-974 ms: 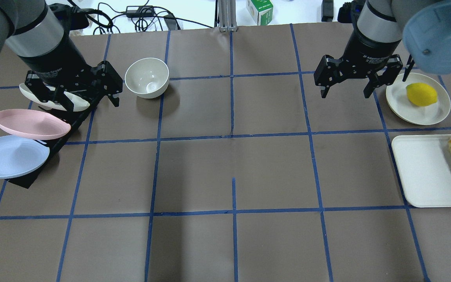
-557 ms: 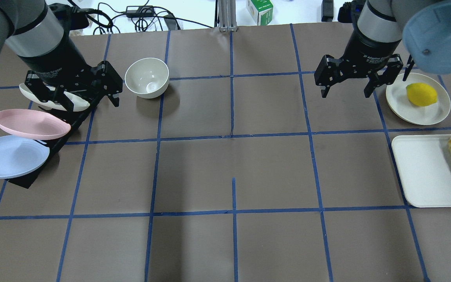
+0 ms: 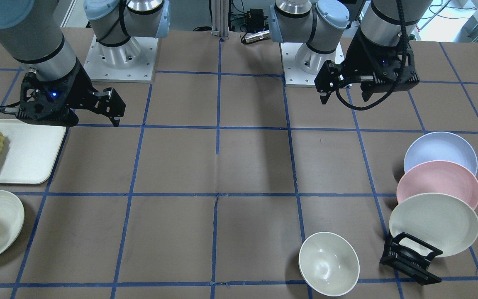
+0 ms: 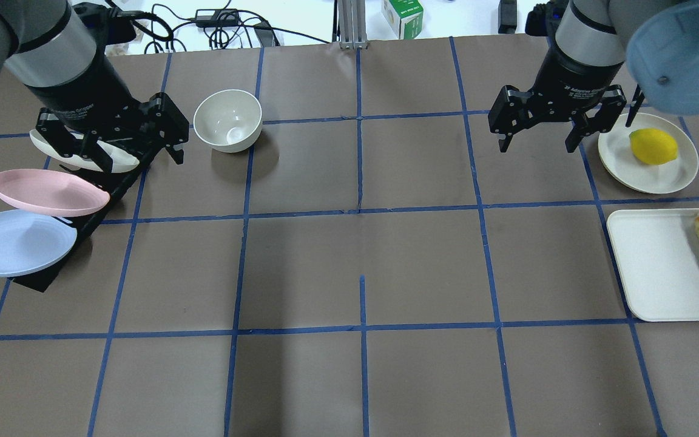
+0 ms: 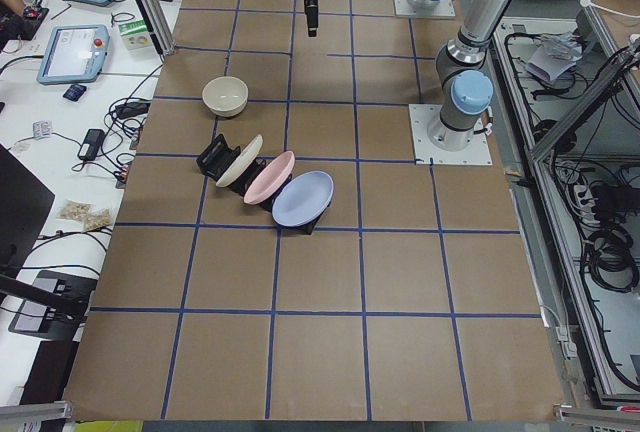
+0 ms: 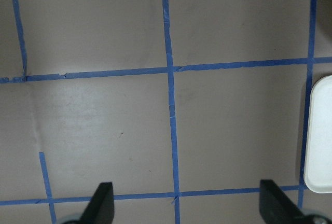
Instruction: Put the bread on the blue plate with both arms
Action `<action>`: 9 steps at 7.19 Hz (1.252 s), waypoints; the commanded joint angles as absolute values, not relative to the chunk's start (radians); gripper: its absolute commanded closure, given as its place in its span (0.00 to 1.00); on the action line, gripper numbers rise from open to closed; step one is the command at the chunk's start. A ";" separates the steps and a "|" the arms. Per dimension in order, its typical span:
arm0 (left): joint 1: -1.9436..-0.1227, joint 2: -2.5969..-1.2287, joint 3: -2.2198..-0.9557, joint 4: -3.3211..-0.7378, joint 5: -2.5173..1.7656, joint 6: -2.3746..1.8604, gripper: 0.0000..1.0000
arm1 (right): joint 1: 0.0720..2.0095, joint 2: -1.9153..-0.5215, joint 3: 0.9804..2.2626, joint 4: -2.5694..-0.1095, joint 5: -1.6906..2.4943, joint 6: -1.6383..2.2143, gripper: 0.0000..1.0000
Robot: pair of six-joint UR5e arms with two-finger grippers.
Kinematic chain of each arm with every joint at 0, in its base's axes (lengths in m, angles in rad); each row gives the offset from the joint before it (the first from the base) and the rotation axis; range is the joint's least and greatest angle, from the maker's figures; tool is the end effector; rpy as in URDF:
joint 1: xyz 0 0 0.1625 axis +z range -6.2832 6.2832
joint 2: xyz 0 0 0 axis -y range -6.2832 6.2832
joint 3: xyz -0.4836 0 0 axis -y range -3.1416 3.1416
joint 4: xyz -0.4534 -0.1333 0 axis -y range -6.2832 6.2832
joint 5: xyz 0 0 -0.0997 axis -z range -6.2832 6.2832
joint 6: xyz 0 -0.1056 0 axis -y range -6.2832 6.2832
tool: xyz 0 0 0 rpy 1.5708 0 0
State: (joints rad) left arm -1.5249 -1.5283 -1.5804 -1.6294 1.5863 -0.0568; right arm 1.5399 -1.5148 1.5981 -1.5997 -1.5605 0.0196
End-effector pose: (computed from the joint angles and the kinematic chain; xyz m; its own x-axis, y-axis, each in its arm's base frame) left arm -0.1072 -0.5350 0.5525 -0.9946 -0.1021 -0.0169 -0.1025 0.9944 0.0248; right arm 0.1166 -0.5766 0.4968 -0.9987 0.0510 -0.0092 0.0504 0.9972 0.0546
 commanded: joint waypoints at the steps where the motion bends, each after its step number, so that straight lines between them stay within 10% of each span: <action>1: -1.523 -1.529 -1.580 -1.625 1.586 -0.057 0.00 | 1.542 -1.514 1.598 -1.602 -1.562 0.021 0.00; 9: -1.474 -1.539 -1.583 -1.591 1.589 -0.052 0.00 | 1.534 -1.523 1.582 -1.553 -1.546 0.028 0.00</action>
